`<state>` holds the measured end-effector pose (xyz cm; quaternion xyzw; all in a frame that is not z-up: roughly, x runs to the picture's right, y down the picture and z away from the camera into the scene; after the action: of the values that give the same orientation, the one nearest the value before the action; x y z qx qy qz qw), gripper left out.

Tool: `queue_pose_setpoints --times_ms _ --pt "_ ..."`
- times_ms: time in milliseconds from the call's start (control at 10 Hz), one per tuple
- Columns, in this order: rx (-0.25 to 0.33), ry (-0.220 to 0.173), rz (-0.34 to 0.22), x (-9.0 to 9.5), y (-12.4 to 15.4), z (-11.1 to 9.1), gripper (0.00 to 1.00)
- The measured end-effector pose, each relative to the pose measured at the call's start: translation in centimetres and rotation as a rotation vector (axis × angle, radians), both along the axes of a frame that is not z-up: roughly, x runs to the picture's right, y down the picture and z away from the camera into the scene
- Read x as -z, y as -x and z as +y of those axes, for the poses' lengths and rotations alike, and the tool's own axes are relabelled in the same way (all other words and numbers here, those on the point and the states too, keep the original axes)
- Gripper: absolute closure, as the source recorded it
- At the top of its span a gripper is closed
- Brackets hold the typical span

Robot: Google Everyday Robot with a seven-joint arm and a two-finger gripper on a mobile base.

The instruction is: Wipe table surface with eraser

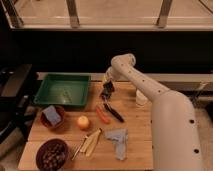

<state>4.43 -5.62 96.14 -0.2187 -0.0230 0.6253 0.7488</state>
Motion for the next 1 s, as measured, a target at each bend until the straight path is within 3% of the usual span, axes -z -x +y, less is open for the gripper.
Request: queue_pose_setpoints --times_ms 200,500,800,1000 --pt "-0.007 -0.020 -0.009 1.0 -0.8 -0.7 1.00" --pt "0.002 -0.066 -0.057 4.9 -2.9 -2.4 1.00" --pt "0.023 -0.077 -0.110 8.8 -5.2 -0.5 1.00" --pt "0.067 -0.066 -0.167 12.4 -6.6 2.9 1.00"
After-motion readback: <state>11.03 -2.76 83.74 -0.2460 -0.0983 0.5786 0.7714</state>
